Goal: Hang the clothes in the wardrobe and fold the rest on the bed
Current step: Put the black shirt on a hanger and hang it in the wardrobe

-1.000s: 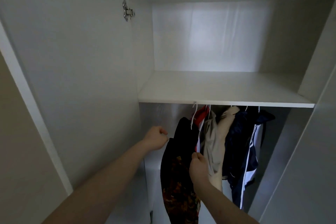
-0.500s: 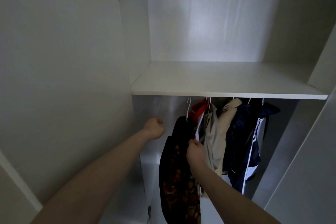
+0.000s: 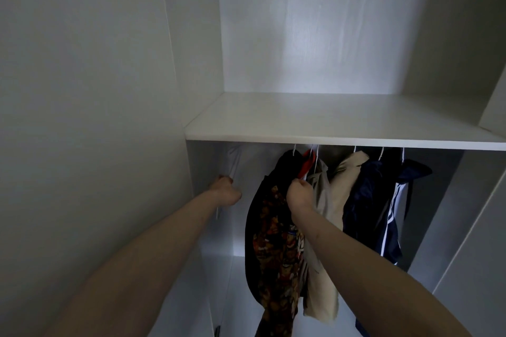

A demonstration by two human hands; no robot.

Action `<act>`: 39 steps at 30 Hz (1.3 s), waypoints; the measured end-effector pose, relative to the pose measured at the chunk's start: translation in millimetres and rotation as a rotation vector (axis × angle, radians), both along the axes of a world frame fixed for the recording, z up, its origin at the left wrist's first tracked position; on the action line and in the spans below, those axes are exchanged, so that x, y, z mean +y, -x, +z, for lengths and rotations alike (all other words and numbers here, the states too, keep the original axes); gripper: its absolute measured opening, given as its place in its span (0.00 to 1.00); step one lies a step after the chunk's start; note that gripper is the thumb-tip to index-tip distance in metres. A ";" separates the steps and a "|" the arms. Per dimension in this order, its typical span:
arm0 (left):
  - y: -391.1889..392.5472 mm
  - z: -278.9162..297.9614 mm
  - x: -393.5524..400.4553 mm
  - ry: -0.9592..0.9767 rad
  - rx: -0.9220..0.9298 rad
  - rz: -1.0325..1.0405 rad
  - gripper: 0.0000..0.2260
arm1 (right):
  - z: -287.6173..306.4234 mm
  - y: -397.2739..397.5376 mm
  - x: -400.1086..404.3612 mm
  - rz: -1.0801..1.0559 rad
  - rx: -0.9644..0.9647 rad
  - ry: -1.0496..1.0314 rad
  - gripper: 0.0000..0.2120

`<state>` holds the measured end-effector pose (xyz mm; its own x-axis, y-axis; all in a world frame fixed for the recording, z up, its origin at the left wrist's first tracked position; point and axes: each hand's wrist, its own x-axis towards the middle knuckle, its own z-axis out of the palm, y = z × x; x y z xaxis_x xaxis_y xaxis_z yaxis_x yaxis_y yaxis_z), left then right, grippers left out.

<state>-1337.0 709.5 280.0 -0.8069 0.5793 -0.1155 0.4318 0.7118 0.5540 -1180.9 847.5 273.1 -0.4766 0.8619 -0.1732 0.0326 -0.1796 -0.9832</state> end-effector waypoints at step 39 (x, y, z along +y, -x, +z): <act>36.7 -65.0 41.1 0.004 -0.109 0.150 0.20 | -46.2 21.7 90.9 0.368 -0.553 -0.608 0.33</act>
